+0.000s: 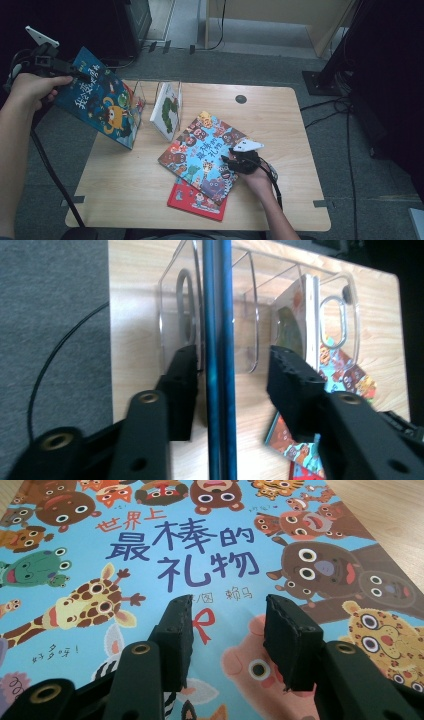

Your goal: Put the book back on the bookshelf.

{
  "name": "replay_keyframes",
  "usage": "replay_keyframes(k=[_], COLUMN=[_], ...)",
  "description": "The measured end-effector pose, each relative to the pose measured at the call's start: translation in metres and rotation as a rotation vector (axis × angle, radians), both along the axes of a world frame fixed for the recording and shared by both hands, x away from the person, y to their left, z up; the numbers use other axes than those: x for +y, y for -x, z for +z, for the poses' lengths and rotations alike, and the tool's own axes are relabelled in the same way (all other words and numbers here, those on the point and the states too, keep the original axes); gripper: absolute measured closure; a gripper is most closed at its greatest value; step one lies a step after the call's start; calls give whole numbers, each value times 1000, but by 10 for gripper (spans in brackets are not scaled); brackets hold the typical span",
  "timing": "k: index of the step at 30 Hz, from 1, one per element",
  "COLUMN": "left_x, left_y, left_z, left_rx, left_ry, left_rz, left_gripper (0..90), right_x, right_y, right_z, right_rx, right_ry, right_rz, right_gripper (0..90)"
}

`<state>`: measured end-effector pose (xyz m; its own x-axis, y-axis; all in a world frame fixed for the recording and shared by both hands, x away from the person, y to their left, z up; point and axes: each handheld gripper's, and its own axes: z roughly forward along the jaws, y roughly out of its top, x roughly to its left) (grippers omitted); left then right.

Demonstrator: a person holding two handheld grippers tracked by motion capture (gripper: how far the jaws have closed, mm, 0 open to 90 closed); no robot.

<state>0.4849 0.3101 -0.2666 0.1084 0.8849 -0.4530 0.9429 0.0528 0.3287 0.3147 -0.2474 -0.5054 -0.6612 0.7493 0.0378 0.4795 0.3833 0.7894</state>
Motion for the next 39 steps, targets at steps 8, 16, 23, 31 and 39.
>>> replay_keyframes(k=[8, 16, 23, 31, 39], left_x=[7, 13, 15, 10, -6], left_y=[25, 56, 85, 121, 157], left_z=[1, -3, -16, -33, -46], left_rx=[-20, -48, -37, -42, -87], left_ry=[16, 42, 64, 42, 90], left_rz=[16, 16, 13, 14, -49], left_gripper=[470, 445, 436, 421, 432], right_x=[-5, -13, -24, -33, -35], right_y=[-2, -4, -1, -3, -7], right_z=[4, 12, 14, 15, 11], right_rx=[15, 17, 29, 23, 40], right_ry=[-9, -18, -20, -52, -55], right_rz=[-5, -4, -7, -30, -33], right_gripper=[559, 556, 555, 556, 557])
